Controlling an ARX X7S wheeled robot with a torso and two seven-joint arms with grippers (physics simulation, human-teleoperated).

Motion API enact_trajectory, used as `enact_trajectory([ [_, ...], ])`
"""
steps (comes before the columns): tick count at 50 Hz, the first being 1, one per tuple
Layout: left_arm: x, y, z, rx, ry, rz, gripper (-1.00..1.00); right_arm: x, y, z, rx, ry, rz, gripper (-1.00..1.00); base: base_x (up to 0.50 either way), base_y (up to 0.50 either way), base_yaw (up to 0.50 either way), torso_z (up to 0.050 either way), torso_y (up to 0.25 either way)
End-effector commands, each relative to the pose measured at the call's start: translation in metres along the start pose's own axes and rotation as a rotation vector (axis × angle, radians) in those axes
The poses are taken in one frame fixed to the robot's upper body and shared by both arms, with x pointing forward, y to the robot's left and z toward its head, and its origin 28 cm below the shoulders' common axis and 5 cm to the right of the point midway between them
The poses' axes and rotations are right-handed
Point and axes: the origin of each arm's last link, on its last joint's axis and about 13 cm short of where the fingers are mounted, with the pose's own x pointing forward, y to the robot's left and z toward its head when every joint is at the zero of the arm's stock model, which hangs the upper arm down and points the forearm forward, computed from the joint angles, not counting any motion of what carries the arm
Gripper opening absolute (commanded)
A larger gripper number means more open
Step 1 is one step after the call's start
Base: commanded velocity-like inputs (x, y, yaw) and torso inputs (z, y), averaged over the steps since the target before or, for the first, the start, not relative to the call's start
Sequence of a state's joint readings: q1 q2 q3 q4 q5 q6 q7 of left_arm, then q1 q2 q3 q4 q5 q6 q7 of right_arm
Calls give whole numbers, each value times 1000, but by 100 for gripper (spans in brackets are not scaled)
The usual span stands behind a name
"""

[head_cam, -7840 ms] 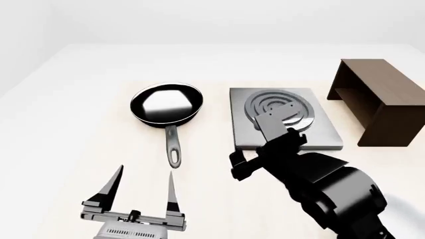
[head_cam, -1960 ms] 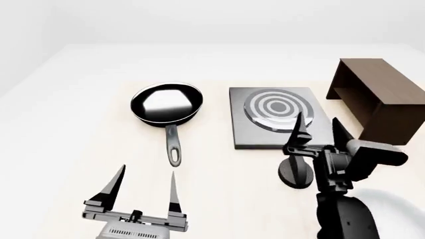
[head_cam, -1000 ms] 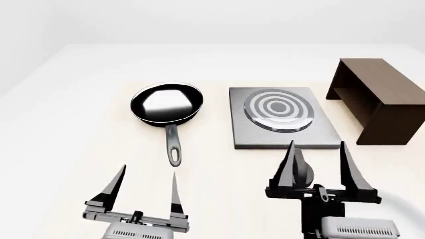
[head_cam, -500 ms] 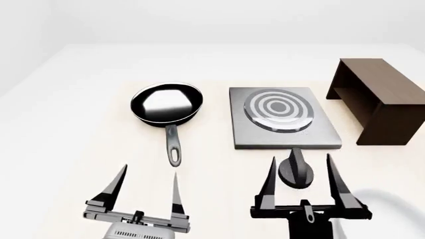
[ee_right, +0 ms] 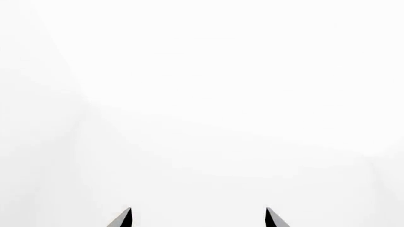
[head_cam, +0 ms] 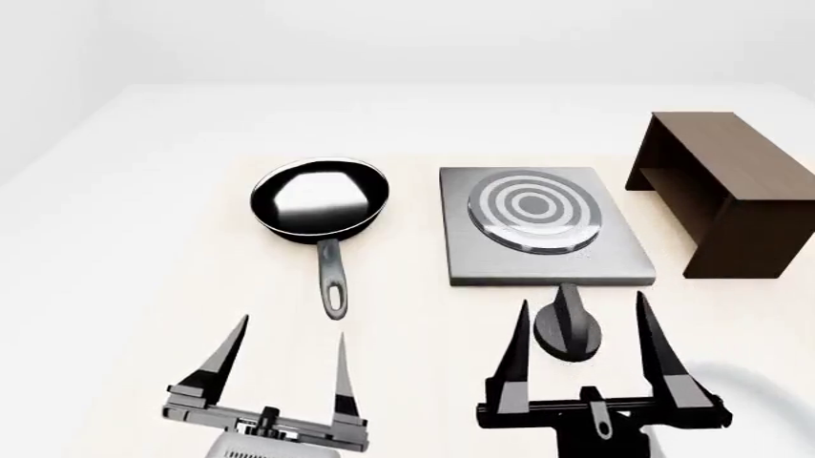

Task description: Turn on the stove.

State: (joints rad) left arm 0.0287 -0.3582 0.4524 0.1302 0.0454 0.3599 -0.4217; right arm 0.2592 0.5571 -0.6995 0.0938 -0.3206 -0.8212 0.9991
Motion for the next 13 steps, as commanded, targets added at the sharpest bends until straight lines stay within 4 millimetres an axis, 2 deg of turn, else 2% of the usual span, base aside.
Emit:
enact_trajectory([
  [1, 0, -1, 4, 4, -10, -5, 100, 6, 1, 11, 10, -24, 7, 100, 0, 0, 0, 0, 0],
  [13, 0, -2, 7, -1, -19, -14, 100, 11, 3, 18, 30, -17, -7, 100, 0, 0, 0, 0, 0],
])
